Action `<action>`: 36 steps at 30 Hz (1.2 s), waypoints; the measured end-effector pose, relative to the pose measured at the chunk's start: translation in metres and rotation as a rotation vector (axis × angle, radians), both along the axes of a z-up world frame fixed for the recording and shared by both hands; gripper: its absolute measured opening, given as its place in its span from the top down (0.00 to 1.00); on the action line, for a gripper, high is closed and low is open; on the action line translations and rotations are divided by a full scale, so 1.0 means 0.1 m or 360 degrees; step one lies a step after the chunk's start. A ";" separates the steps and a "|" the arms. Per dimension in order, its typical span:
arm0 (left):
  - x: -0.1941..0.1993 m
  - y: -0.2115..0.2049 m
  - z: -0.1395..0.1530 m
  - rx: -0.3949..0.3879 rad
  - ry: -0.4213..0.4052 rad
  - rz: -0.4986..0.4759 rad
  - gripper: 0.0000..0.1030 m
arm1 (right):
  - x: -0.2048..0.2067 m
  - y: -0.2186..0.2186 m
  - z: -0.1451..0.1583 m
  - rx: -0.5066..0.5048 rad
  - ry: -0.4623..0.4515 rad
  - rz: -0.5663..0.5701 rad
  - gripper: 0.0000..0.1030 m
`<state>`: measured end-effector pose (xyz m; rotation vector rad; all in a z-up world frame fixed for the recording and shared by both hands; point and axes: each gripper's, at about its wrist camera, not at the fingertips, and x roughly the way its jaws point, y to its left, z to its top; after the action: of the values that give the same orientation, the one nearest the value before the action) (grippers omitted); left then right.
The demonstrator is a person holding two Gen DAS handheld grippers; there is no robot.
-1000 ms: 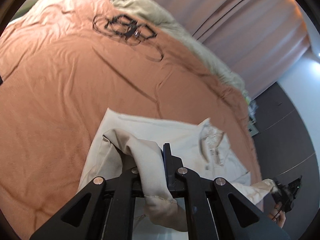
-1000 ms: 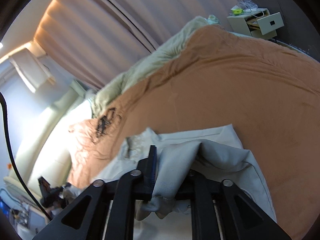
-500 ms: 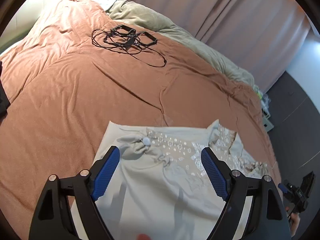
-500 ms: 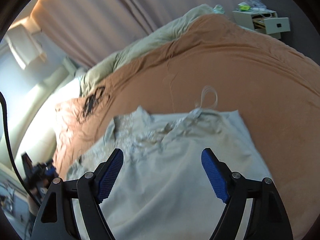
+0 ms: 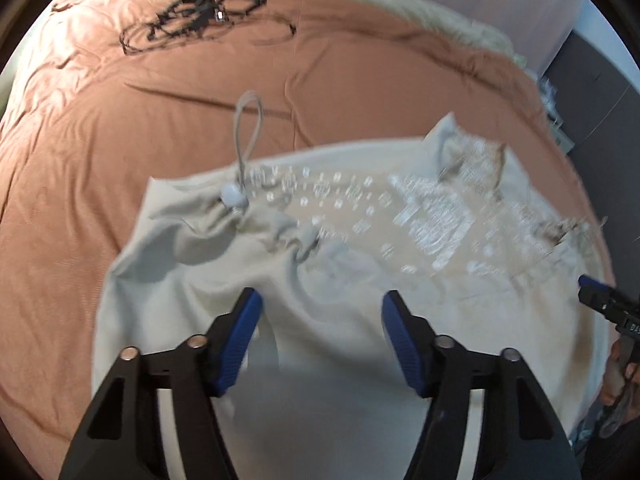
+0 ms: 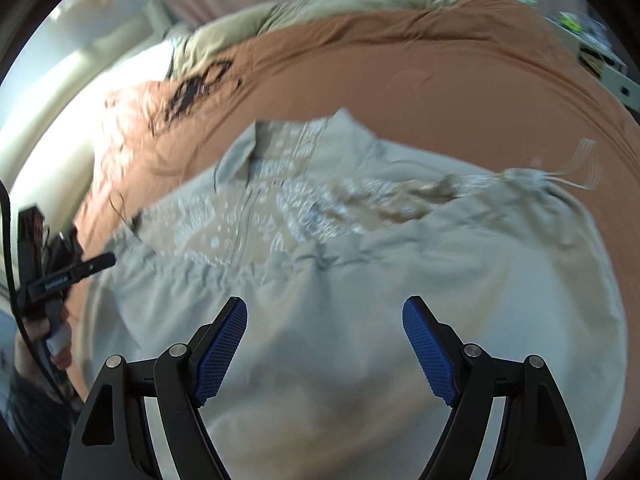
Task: Fold large clothes
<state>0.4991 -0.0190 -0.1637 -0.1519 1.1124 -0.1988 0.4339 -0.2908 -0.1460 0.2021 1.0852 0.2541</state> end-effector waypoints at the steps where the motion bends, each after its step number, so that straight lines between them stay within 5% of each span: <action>1: 0.03 -0.02 -0.06 0.0019 0.0015 -0.0009 0.43 | 0.04 0.04 -0.06 -0.0029 0.0014 0.0010 0.22; 4: 0.05 -0.11 -0.15 0.0099 -0.0012 -0.0073 0.50 | 0.14 0.14 -0.24 -0.0105 0.0077 0.0034 0.39; 6: 0.05 -0.18 -0.18 0.0165 -0.0013 -0.0118 0.60 | 0.16 0.19 -0.31 -0.0148 0.0069 0.0049 0.66; 9: 0.03 -0.20 -0.16 0.0216 -0.0043 -0.0156 0.92 | 0.14 0.19 -0.26 -0.0144 0.0012 0.0064 0.92; 19: -0.13 -0.09 0.48 0.0115 -0.0349 -0.0078 0.96 | 0.00 0.05 0.37 -0.0051 -0.0267 0.0047 0.97; 23: 0.03 -0.12 0.49 0.0116 -0.0348 -0.0065 0.97 | 0.15 0.03 0.48 -0.0042 -0.0307 -0.0005 0.97; 36: 0.44 -0.16 -0.23 0.0124 -0.0099 -0.0059 0.96 | 0.49 0.06 -0.33 -0.0114 -0.0081 -0.0089 0.97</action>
<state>0.5435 -0.0353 -0.1867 -0.0549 1.0599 -0.1918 0.4824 -0.2847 -0.1787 0.1607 1.0347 0.1694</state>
